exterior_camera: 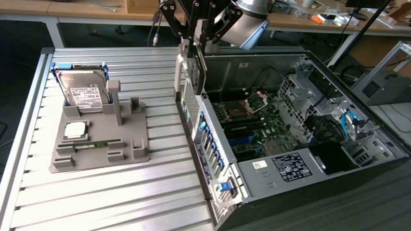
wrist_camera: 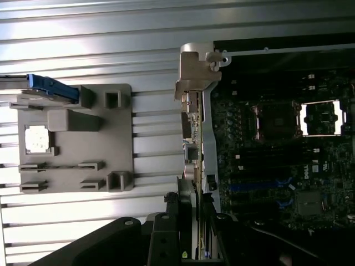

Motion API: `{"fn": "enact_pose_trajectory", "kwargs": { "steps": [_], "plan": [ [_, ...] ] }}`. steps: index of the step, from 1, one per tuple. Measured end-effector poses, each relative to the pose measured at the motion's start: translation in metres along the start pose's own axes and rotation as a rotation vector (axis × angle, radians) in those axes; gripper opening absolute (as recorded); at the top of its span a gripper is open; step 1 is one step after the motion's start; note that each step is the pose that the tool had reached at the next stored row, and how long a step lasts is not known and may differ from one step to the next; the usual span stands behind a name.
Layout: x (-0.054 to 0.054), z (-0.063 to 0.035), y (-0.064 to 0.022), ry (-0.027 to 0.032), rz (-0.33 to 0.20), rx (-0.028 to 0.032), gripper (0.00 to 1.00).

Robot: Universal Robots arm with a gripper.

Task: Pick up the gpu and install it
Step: 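Pick up the gpu and move the gpu toward the slot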

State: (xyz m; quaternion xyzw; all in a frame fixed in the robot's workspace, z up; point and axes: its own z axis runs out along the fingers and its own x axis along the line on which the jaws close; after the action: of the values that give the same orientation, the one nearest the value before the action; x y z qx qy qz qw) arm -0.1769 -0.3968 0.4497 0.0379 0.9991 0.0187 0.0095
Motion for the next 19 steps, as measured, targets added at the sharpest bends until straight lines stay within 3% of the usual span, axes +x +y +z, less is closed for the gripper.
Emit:
{"fn": "enact_pose_trajectory", "kwargs": {
  "steps": [19],
  "plan": [
    [-0.012,0.0016,-0.0006,0.0000,0.000,0.0005,0.27]
  ]
}}
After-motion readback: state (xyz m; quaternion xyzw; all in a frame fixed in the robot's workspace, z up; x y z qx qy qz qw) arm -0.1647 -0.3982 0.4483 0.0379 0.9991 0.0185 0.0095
